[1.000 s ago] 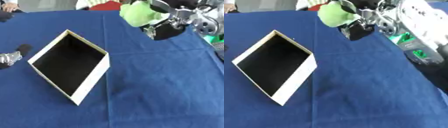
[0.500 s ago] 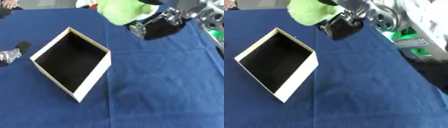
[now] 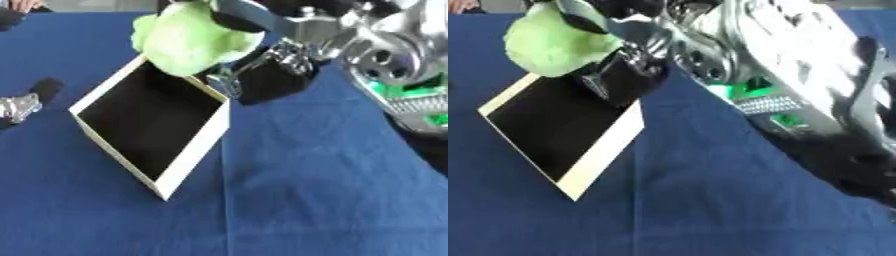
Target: Pick up objects on the table and place them in the box.
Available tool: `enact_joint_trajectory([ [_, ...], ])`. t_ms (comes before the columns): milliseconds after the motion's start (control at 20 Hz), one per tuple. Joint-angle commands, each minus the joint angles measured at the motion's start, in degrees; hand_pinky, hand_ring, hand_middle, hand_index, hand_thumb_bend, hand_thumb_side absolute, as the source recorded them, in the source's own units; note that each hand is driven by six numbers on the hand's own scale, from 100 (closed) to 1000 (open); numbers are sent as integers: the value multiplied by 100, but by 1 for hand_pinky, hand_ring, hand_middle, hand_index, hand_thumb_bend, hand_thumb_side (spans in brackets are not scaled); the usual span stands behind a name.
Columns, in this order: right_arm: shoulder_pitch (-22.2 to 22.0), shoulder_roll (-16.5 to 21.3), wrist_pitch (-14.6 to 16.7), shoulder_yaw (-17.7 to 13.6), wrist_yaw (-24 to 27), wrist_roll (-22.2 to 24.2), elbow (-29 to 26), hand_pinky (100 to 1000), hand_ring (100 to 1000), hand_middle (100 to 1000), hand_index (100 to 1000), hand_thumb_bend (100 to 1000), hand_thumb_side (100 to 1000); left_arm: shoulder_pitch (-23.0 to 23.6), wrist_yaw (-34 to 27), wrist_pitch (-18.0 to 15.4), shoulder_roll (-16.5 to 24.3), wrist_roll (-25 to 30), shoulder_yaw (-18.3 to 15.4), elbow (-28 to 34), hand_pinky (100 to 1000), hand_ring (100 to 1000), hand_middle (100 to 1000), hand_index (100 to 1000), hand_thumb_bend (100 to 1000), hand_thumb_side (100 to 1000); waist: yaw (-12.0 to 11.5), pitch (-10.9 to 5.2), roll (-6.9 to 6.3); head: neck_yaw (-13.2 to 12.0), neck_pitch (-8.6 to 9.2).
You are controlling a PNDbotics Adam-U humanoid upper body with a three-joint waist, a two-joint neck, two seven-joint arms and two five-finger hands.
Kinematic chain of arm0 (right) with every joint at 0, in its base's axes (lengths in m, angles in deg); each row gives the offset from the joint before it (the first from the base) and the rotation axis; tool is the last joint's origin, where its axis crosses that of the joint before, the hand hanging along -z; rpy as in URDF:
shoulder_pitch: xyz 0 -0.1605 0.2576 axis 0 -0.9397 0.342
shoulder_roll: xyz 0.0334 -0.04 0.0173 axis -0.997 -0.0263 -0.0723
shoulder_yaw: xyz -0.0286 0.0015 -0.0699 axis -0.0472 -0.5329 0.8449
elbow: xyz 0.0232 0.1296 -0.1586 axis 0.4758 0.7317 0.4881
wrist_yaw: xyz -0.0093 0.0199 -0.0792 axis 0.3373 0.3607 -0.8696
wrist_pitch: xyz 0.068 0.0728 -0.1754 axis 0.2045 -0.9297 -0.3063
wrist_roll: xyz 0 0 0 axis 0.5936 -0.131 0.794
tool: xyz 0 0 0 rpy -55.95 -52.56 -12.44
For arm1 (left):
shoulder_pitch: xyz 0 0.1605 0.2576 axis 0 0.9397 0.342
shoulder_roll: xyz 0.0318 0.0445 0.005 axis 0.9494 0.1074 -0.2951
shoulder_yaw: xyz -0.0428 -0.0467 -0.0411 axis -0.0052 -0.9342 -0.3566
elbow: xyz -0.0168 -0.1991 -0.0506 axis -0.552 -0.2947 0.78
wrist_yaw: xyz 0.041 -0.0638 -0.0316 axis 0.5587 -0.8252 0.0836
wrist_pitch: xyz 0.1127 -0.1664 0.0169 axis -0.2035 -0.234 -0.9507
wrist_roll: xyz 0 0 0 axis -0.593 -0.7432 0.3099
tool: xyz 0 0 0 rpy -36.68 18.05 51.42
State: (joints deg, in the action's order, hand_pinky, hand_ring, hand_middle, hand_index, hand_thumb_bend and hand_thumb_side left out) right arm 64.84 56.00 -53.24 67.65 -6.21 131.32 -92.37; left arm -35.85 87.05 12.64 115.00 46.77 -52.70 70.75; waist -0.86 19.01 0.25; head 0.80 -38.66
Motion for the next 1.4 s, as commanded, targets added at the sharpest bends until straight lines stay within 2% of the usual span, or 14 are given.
enact_joint_trajectory([
  [50, 58, -218, -39, 26, -146, -91, 200, 865, 742, 705, 780, 100, 112, -51, -41, -10, 99, 17, -36, 100, 511, 656, 646, 789, 513, 623, -30, -107, -10, 42, 56],
  [550, -19, -829, 127, 393, -236, -336, 1000, 865, 753, 700, 792, 100, 134, -86, -70, -22, 72, 27, -26, 103, 511, 654, 644, 789, 512, 621, -122, -70, 21, 116, 70],
  [700, -72, -875, 157, 500, -155, -400, 1245, 864, 755, 700, 793, 100, 140, -84, -73, -20, 64, 24, -32, 99, 511, 654, 644, 789, 513, 620, -136, -60, 34, 114, 73],
  [750, -84, -883, 164, 527, -126, -422, 1306, 861, 759, 698, 793, 100, 100, -83, -75, -19, 60, 22, -33, 96, 510, 654, 643, 789, 522, 615, -137, -58, 37, 113, 75],
  [800, -93, -890, 173, 553, -101, -441, 1358, 859, 762, 696, 791, 100, 147, -82, -80, -20, 58, 22, -33, 94, 510, 654, 643, 789, 511, 620, -135, -56, 39, 112, 77],
  [1050, -124, -906, 259, 629, -10, -510, 1533, 862, 772, 706, 797, 100, 154, -72, -84, -19, 52, 18, -38, 86, 511, 654, 643, 789, 511, 619, -129, -54, 32, 105, 84],
  [1150, -128, -912, 290, 625, -56, -519, 1556, 868, 799, 738, 818, 100, 222, -66, -88, -20, 45, 16, -39, 83, 511, 654, 643, 789, 512, 619, -123, -53, 27, 106, 82],
  [1200, -129, -917, 319, 629, -75, -499, 1563, 879, 847, 792, 855, 100, 381, -63, -91, -20, 41, 14, -40, 82, 511, 654, 642, 789, 512, 619, -119, -52, 26, 106, 83],
  [1250, -127, -922, 368, 633, -85, -456, 1570, 882, 854, 799, 859, 100, 399, -59, -94, -21, 37, 15, -40, 80, 510, 653, 642, 789, 512, 619, -116, -51, 24, 105, 83],
  [1300, -126, -926, 425, 637, -89, -395, 1581, 900, 900, 851, 896, 100, 549, -57, -97, -22, 35, 17, -39, 79, 510, 653, 642, 789, 512, 618, -113, -51, 22, 104, 85],
  [1400, -125, -932, 556, 629, -112, -255, 1598, 917, 934, 883, 913, 100, 683, -55, -101, -23, 32, 18, -39, 76, 510, 654, 642, 789, 510, 618, -111, -52, 19, 103, 84],
])
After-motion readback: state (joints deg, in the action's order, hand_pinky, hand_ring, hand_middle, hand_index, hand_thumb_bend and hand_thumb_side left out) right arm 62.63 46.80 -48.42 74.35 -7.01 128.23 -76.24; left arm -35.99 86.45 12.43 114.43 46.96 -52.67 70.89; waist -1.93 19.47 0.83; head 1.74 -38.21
